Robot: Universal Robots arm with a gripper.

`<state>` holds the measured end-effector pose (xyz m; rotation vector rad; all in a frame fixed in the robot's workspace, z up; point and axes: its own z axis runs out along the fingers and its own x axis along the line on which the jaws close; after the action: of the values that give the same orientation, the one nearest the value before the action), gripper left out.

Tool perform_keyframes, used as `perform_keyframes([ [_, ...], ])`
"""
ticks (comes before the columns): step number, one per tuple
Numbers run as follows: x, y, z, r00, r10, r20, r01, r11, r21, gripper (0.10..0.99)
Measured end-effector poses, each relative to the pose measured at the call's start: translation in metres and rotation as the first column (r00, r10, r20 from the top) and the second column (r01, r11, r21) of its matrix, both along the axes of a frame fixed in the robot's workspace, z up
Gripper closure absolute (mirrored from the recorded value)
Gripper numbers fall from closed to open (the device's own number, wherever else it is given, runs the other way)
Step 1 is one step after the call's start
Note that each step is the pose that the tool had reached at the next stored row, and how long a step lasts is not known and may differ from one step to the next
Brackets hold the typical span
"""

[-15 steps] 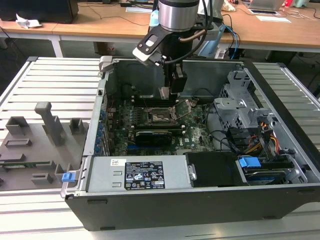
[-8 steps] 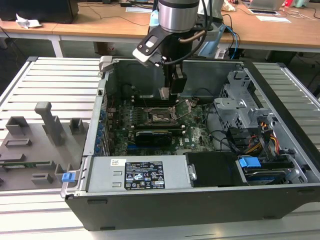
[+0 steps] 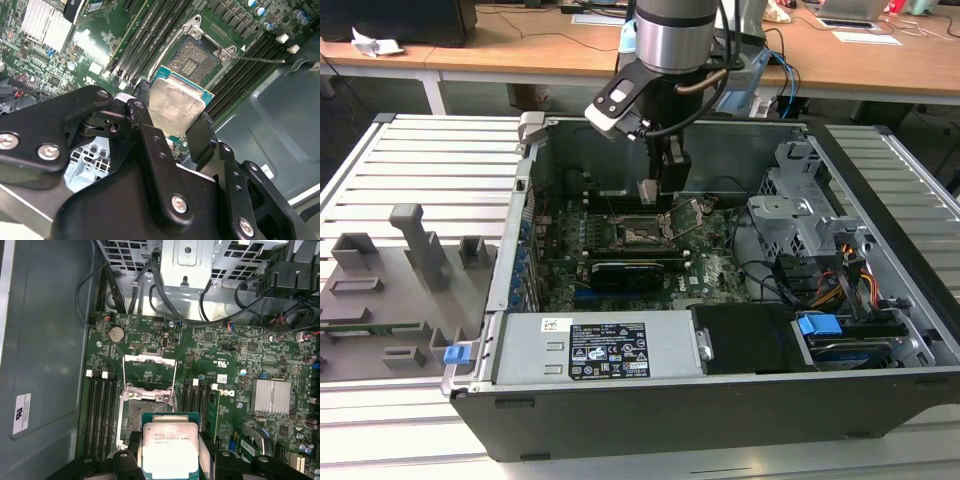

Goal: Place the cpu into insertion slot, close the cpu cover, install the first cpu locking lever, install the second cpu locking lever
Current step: 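Place the cpu into insertion slot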

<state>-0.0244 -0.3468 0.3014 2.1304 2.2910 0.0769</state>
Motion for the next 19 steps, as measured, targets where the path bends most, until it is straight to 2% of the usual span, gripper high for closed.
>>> perform_keyframes([
  [6, 0.0000, 0.0001, -0.0030, 0.9987, -0.050, -0.0001, 0.050, 0.9987, 0.000, 0.549],
  [19, 0.0000, 0.0001, -0.0093, 0.9984, -0.057, -0.0014, 0.057, 0.9984, 0.000, 0.549],
])
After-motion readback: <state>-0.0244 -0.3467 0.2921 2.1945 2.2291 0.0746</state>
